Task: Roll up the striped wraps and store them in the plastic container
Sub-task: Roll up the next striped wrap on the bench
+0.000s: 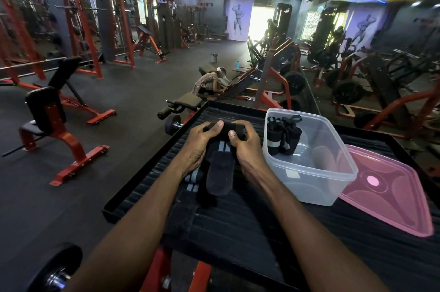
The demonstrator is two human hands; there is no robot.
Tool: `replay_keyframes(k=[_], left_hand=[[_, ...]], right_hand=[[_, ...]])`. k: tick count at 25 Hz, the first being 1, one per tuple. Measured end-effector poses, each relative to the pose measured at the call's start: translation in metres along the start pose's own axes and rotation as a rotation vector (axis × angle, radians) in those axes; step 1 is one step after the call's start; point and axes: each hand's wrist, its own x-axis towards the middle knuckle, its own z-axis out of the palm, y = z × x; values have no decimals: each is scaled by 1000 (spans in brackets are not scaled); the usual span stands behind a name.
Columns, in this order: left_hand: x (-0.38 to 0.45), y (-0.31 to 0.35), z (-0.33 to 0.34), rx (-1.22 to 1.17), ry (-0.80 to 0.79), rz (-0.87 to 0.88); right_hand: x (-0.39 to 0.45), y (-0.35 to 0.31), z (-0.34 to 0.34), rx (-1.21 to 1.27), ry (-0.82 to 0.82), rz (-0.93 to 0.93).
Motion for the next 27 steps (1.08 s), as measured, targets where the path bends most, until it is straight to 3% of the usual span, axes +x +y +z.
replay_keyframes(k=[5, 8, 12, 20, 27], left_hand=[[4, -1, -1, 56, 16, 66], [3, -2, 0, 89, -9, 80], [2, -3, 1, 37, -4, 8], [4, -5, -4, 256, -17, 199], [1, -4, 2, 32, -9, 38]], right_hand=[[0, 1, -1, 143, -15, 88], [2, 2, -2, 95, 16, 89], [0, 4, 2, 105, 7, 60], [3, 5, 1, 22, 47, -14], [4, 4, 2, 140, 15, 13]])
